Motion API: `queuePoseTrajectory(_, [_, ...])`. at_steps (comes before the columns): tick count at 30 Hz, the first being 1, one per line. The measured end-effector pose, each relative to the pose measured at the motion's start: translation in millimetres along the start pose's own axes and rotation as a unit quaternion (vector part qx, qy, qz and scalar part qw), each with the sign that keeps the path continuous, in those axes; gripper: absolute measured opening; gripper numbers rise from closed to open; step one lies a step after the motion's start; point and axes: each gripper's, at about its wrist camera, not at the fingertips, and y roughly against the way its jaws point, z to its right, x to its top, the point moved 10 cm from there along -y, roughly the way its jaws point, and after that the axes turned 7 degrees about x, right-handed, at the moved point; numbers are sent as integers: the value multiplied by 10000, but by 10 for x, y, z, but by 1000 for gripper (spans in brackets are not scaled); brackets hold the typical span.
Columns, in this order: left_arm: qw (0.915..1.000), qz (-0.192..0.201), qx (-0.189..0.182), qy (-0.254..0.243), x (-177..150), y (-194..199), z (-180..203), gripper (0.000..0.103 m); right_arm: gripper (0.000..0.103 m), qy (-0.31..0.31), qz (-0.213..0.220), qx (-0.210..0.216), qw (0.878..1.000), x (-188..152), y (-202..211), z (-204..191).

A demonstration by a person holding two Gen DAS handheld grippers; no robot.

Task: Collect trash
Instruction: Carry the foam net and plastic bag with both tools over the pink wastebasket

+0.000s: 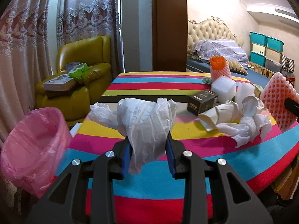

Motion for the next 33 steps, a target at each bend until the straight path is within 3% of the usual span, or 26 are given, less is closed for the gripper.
queuePoseTrajectory(10, [9986,186,469,142,-27,192,-602,32,42,489,-347,869,9944,24,-335,-809])
queuePoseTrajectory(19, [9942,259,983,348,-43,340,-1262,32,42,744,-626,1384,9856,87,-763,-1381])
queuePoseTrajectory(33, [9854,119,1545,707,-185,336,-2359,32,42,1489,-963,2415,9541,59,-1348,-2644])
